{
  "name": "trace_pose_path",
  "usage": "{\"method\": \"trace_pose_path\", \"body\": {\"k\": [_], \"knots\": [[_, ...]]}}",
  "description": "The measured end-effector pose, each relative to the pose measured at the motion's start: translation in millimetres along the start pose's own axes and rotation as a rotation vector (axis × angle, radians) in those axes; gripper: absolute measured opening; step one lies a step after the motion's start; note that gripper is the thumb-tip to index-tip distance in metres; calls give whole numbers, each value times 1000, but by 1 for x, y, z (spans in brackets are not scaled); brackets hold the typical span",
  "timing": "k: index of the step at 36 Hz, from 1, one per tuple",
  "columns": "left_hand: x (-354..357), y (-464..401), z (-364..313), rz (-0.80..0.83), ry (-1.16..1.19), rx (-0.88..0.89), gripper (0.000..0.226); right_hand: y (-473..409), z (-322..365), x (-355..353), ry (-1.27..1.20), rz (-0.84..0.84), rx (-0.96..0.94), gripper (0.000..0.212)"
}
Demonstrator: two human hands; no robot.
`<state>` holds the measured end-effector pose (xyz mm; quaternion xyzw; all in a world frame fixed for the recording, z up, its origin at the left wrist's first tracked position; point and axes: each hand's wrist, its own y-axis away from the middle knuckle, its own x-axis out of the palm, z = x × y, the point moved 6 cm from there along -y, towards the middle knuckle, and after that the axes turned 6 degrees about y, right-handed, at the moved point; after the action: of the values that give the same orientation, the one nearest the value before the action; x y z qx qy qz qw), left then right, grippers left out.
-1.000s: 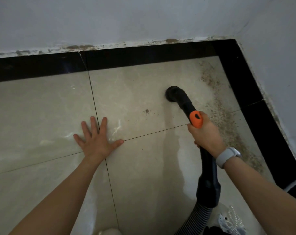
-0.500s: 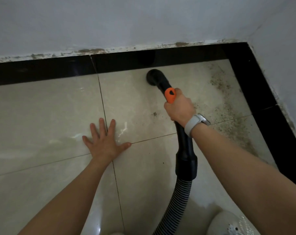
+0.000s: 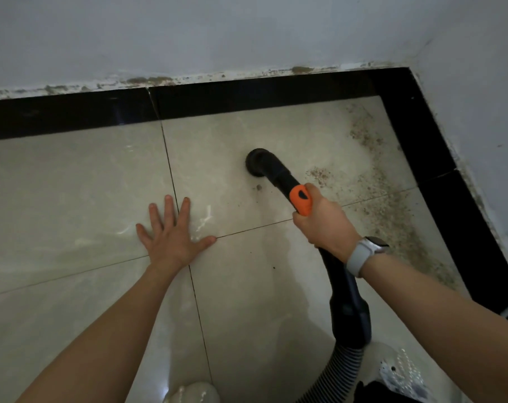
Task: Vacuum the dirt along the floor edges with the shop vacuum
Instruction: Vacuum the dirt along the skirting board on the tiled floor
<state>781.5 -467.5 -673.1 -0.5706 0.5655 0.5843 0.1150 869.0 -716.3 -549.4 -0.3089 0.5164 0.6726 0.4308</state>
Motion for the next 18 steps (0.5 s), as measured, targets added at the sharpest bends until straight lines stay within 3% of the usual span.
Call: {"method": "trace_pose_path", "body": {"k": [8,15,18], "knots": [[-8,2,3,-24,-20,20,97,67,15,29,188,143,-208,63],[-10,8,5,-13,-2,-10,90,43,-33,-9,126,-47,59,59],[-10,8,0,-24,31,-33,90,50,-28,-5,142,-20,39,60]]}}
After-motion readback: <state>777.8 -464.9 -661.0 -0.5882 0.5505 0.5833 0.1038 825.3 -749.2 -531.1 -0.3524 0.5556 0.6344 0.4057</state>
